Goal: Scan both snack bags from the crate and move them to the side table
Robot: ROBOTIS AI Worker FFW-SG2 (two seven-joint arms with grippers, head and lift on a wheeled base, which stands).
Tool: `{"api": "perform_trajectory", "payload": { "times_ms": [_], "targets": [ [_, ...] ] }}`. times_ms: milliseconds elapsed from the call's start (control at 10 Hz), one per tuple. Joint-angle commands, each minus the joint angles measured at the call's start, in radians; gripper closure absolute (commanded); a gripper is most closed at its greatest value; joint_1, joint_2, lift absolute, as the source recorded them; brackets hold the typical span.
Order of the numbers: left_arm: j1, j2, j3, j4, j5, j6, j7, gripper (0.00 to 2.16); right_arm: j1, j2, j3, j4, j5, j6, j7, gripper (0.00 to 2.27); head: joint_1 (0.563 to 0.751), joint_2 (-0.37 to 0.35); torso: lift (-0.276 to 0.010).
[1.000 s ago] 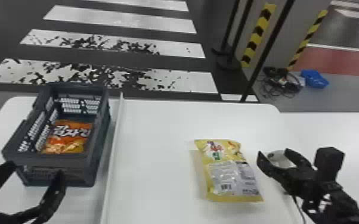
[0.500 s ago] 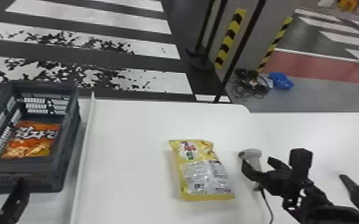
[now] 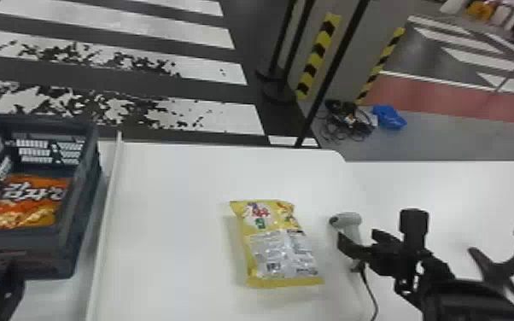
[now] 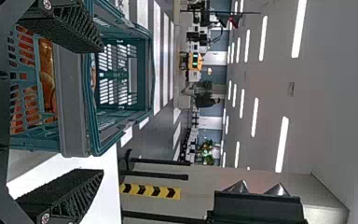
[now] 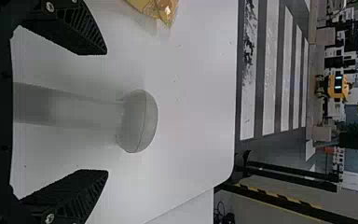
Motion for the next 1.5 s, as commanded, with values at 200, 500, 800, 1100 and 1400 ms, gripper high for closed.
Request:
{"api": "perform_trajectory", "payload": {
  "times_ms": [200, 500, 800, 1100, 1400],
  "targets": [
    [-0.002, 0.001, -0.001, 0.009, 0.003, -0.006, 0.001, 0.08, -0.055, -0.027, 0.009, 0.100, 0.007, 0.006, 0.023, 0.31, 0.695, -0.350, -0.099],
    [-0.006, -0.001, -0.001, 0.016, 0.005, -0.018, 0.001, 0.08, -0.058, -0.029, 0.009, 0.111, 0.020, 0.037, 0.030, 1.33, 0.695, -0.350, -0.099],
    [-0.007, -0.006, -0.002, 0.019, 0.005, -0.018, 0.001, 0.08, -0.055, -0.021, -0.002, 0.075, 0.015, 0.058, 0.023, 2.12, 0.695, -0.350, -0.099],
    [-0.007, -0.012, -0.002, 0.022, 0.005, -0.021, -0.002, 0.08, 0.005, 0.011, -0.041, -0.092, 0.014, 0.159, -0.017, 2.21, 0.695, -0.350, -0.099],
    [-0.009, -0.013, -0.004, 0.022, 0.003, -0.028, -0.003, 0.08, 0.112, 0.086, -0.069, -0.331, 0.026, 0.294, -0.080, 2.25, 0.695, -0.350, -0.099]
  ]
}}
